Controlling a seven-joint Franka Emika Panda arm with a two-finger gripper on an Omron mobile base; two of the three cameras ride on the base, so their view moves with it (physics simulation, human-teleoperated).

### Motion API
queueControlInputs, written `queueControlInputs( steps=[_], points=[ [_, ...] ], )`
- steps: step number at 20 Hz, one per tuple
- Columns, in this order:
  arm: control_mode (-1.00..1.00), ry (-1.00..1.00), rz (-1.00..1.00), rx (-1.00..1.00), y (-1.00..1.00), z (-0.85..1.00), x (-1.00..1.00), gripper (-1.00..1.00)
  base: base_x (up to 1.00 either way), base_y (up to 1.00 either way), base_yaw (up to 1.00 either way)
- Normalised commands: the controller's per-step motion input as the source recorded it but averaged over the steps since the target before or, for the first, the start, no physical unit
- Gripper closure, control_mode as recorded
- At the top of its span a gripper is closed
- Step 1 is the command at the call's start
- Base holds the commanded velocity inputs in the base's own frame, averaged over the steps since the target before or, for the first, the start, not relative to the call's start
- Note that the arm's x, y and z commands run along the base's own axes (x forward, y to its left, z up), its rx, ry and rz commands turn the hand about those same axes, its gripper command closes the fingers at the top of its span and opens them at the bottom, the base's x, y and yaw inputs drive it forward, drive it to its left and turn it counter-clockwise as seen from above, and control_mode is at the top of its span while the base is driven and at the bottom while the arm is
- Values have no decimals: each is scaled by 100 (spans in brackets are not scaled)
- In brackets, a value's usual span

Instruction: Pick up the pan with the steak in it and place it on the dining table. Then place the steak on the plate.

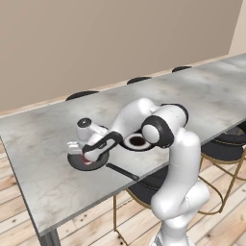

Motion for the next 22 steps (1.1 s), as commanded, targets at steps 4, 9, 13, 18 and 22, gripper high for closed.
queueControlInputs(
  steps=[4,9,13,18,22],
  points=[
    [-100,1,0,2,-13,2,-1,100,0,0,0],
    [-100,-1,-4,11,-26,44,-1,100,0,0,0],
    [-100,-1,-6,12,-43,74,-6,100,0,0,0],
    [-100,-1,-4,10,-43,89,-11,100,0,0,0],
    [-100,3,-10,1,-71,52,-28,100,0,0,0]
  ],
)
